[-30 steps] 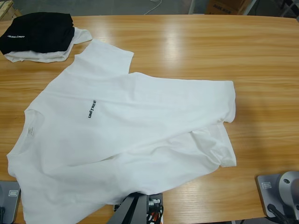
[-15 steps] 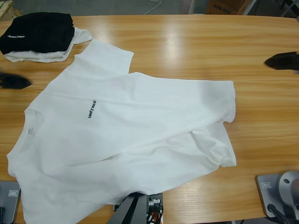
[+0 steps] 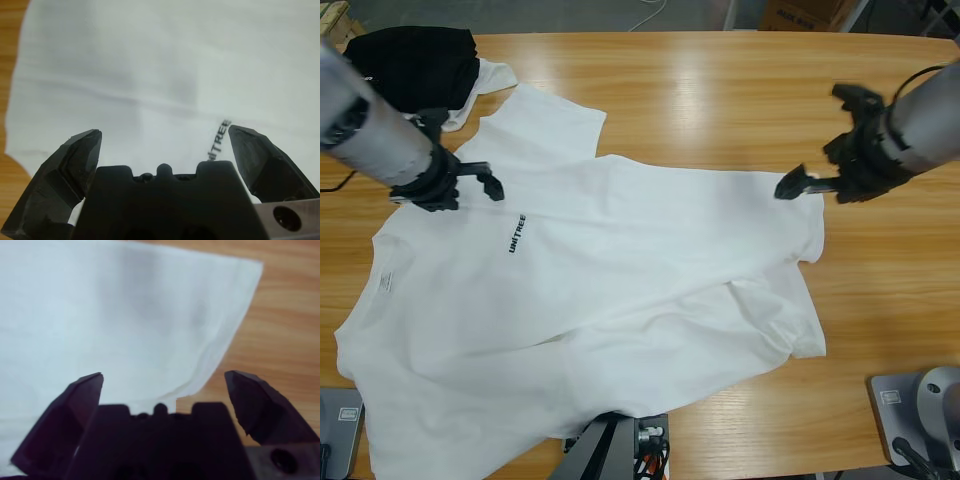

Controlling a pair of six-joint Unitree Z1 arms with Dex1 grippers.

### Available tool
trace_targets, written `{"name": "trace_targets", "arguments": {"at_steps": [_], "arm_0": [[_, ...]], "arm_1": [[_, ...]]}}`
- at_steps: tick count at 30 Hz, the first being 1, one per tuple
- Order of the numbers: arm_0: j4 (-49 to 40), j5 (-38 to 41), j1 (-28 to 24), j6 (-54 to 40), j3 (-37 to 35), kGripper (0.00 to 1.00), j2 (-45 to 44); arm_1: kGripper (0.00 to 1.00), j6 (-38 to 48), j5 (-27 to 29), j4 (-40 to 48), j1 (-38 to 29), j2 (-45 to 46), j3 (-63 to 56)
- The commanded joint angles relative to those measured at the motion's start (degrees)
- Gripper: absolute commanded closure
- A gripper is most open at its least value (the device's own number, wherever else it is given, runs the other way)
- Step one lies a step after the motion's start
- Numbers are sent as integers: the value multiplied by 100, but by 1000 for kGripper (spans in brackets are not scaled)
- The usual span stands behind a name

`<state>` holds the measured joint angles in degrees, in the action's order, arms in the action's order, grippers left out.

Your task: Fold clothes

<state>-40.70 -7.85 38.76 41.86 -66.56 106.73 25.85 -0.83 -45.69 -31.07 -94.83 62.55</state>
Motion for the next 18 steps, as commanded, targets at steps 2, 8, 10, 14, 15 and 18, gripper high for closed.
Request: {"name": "trace_targets", "arguments": {"at_steps": [2, 8, 10, 14, 15, 18], "arm_0": [[-356, -33, 61, 200, -509, 4, 1006], [-713, -24, 61, 253, -876, 4, 1480], [-794, -24, 61, 253, -929, 4, 1633], [-825, -26, 58, 241, -999, 3, 1839], [-825, -24, 45, 228, -1038, 2, 1867], [-825, -24, 30, 200, -1244, 3, 1942]], "arm_1": [[0, 80, -352, 162, -145, -1504, 479], [0, 25, -411, 206, -143, -2058, 741], [0, 25, -378, 271, -94, -2154, 732], [0, 29, -251, 320, 12, -2376, 732], [0, 43, -185, 329, 29, -2418, 736], [0, 52, -5, 333, 96, -2509, 759]]}}
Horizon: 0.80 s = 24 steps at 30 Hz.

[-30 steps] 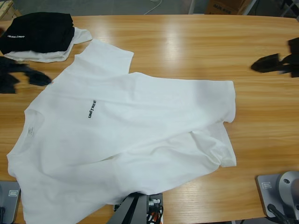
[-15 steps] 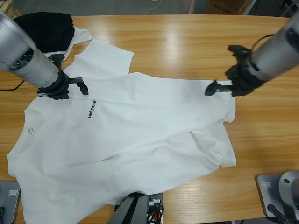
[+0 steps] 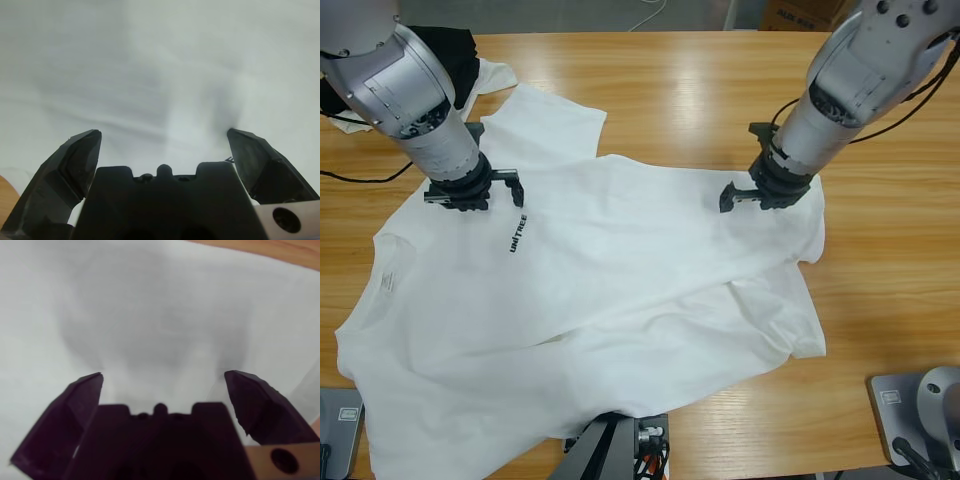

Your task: Fold clothes

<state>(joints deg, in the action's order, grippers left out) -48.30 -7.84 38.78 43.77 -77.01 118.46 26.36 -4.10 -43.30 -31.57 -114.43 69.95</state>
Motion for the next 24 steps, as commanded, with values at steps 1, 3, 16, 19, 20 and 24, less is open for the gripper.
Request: {"name": "trace_targets", "arguments": {"at_steps": [1, 3, 16, 19, 20, 24], "arm_0": [[-65, -24, 21, 9, -327, 4, 829], [-99, -24, -28, -7, -631, 4, 937], [-1011, 285, -336, -105, -2702, 4, 1742], [-1296, 301, -429, -91, -3308, 4, 1961], [-1368, 301, -452, -84, -3461, 3, 2014], [-1770, 345, -590, -77, -4330, 3, 2364]], "arm_1": [[0, -3, 399, 94, 187, -580, 45], [0, -94, 475, 85, 375, -673, 122], [0, -1092, 958, -776, 2022, -1915, 2096], [0, -1194, 1220, -1293, 2071, -2289, 3056], [0, -1194, 1301, -1466, 2076, -2403, 3351], [0, -1317, 1284, -1829, 2076, -2706, 4293]]}}
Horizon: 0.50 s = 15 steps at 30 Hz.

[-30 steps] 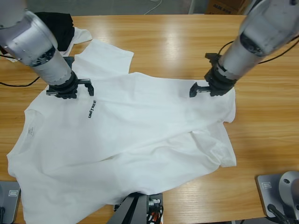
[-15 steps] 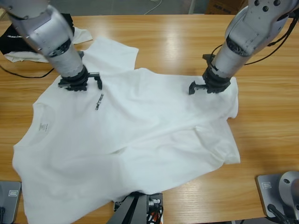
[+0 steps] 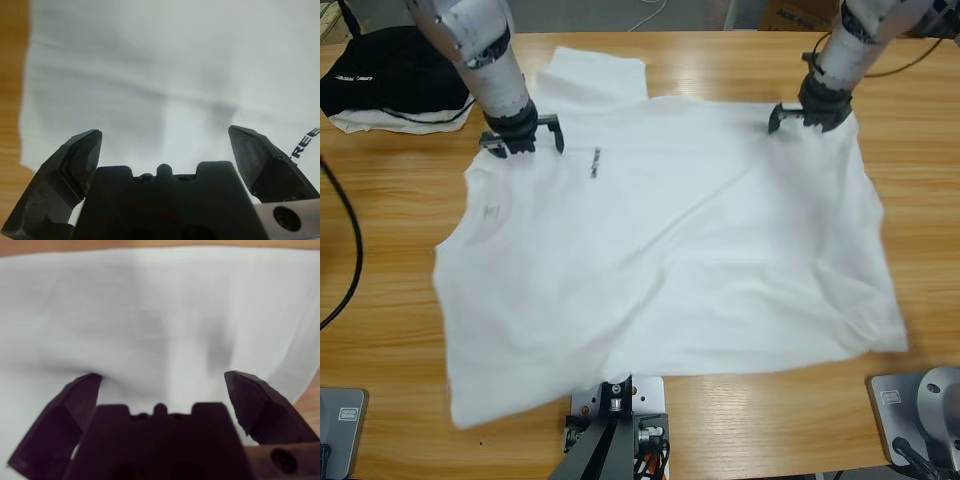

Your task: Fold clothes

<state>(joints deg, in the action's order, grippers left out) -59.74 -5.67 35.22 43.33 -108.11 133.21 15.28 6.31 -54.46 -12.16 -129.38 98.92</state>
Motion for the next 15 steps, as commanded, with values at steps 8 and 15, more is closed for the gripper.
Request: {"name": "trace_targets", "arguments": {"at_steps": [8, 15], "arm_0": [[-1507, 128, -496, -121, -2810, 3, 1506], [-2091, 92, -772, -137, -3691, 0, 1622]], "arm_1": [[0, -451, 107, -1058, 211, -1543, 2532], [0, -646, 46, -1151, 364, -1005, 2767]]}}
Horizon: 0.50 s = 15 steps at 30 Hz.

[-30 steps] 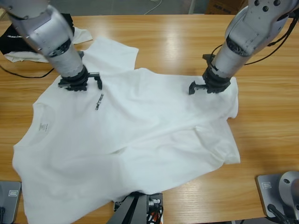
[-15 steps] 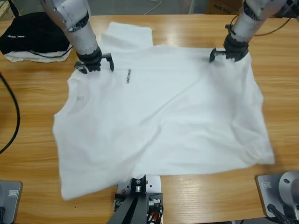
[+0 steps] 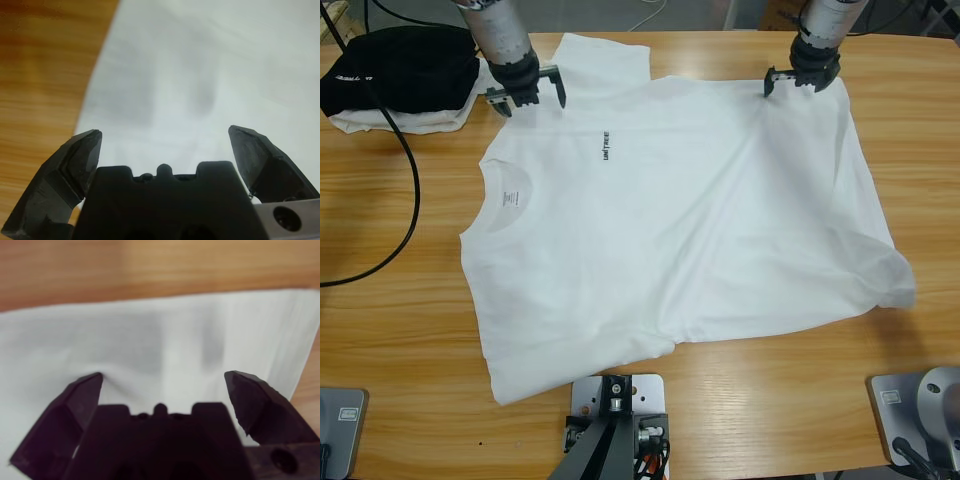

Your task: Fold clothes

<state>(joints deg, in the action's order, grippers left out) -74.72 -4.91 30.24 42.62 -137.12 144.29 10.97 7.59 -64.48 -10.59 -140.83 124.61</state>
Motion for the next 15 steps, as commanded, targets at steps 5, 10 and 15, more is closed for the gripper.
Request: {"name": "trace_targets", "arguments": {"at_steps": [5, 10, 15], "arm_0": [[-1799, 4, 3, -300, -1743, 2, 73], [-2013, -475, 975, -351, -927, 2, -774], [-1776, -718, 1496, -462, -92, 2, -1648]], "arm_1": [[0, -176, -138, -987, 31, 1655, -7], [0, 314, -527, -530, -379, 3436, -2371], [0, 645, -738, 319, -418, 4804, -4767]]}}
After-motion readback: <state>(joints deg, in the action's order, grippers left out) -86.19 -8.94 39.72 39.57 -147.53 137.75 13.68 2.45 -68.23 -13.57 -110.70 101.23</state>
